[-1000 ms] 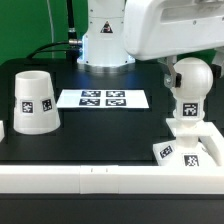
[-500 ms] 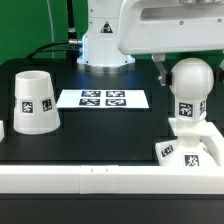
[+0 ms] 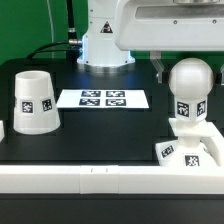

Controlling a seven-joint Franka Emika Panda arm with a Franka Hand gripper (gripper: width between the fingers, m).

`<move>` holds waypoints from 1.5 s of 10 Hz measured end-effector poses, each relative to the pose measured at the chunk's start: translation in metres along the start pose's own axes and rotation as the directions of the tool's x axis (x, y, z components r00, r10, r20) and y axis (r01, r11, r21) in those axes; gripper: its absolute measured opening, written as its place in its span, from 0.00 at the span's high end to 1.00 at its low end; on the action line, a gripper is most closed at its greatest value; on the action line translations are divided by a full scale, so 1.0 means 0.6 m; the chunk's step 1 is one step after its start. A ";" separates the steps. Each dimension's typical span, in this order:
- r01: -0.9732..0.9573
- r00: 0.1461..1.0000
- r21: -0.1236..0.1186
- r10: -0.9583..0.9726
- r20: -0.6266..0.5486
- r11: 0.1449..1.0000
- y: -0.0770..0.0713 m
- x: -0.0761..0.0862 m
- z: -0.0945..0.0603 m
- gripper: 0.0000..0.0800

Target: Assemble lamp

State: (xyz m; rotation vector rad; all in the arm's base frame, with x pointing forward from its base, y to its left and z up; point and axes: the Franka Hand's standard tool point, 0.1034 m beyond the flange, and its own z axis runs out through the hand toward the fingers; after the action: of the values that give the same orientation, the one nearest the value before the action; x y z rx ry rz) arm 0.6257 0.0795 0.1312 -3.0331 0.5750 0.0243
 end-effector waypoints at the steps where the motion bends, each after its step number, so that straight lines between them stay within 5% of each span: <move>1: -0.064 0.998 0.000 0.064 0.000 0.998 0.000 0.000 0.000 0.28; 8: -0.580 0.815 0.029 0.578 0.041 0.814 -0.011 -0.005 0.001 0.28; 13: -0.832 0.553 0.039 0.823 0.131 0.554 -0.004 0.002 0.001 0.28; 15: -0.797 0.602 0.046 0.788 0.128 0.602 -0.007 0.000 0.001 0.28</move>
Offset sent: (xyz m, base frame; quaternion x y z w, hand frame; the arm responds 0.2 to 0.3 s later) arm 0.0021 0.0031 -0.0047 0.0245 -0.0082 0.2681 0.9630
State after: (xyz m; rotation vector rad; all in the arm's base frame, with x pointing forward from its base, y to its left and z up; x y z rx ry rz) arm 0.6274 0.0831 0.1309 -2.3762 1.8005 0.1688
